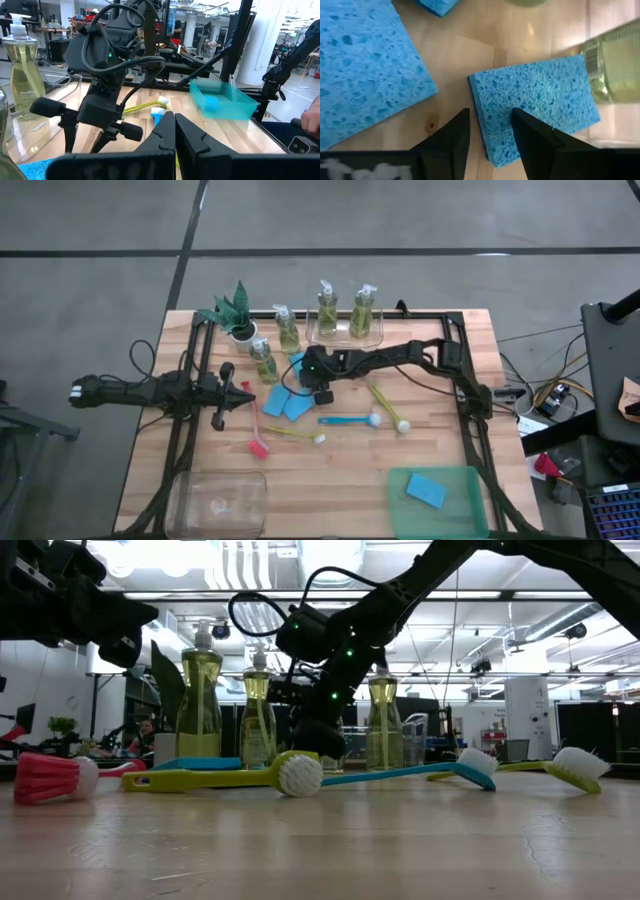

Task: Pick & Place Kitchen Sink Supplies
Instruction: Put the blue sponge into the green bin, then put the liquid detergent into the top transparent bin

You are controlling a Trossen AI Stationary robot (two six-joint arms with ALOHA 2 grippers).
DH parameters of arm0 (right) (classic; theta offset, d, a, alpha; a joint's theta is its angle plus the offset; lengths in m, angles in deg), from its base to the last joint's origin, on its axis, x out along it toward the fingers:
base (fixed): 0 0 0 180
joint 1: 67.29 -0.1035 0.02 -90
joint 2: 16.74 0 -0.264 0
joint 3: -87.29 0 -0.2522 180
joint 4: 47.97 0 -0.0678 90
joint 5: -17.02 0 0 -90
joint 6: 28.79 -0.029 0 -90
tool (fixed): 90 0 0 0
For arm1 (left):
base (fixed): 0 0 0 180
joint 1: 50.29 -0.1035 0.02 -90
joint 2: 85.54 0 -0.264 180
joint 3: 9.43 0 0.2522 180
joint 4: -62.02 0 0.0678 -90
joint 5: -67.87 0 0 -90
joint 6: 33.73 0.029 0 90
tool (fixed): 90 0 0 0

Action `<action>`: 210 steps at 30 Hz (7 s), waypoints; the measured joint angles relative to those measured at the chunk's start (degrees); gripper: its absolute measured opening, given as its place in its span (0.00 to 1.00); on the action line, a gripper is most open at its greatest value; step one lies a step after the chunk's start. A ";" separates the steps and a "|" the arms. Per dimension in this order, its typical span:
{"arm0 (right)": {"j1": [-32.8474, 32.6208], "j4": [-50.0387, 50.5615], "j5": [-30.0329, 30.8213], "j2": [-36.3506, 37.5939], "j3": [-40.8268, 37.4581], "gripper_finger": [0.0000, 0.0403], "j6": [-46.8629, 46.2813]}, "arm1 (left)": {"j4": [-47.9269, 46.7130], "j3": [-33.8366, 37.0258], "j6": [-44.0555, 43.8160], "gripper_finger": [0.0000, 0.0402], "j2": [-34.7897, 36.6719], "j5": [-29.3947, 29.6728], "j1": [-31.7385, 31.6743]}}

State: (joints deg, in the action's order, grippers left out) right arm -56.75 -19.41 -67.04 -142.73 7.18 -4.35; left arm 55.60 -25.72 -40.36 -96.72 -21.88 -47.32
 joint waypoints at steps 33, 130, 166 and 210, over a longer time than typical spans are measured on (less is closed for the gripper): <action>-7.21 19.48 -0.42 16.64 -1.92 0.02 -15.24 | -0.95 -0.02 0.00 0.00 -0.31 0.00 0.00; -63.14 10.86 -1.36 62.16 -46.99 0.17 -132.24 | -1.85 -0.01 0.00 0.00 -0.48 0.00 -0.01; -62.35 7.41 2.75 62.97 -46.06 0.35 -125.96 | -1.85 0.00 -0.01 0.00 -0.48 0.02 -0.01; -19.75 -24.60 13.68 73.29 -56.91 0.02 -29.11 | -1.94 -0.02 -0.01 0.00 -0.49 0.01 0.00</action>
State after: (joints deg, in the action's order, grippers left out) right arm -76.50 -44.01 -53.36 -69.44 -49.73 -33.47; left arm 53.67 -25.73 -40.37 -97.21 -21.87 -47.32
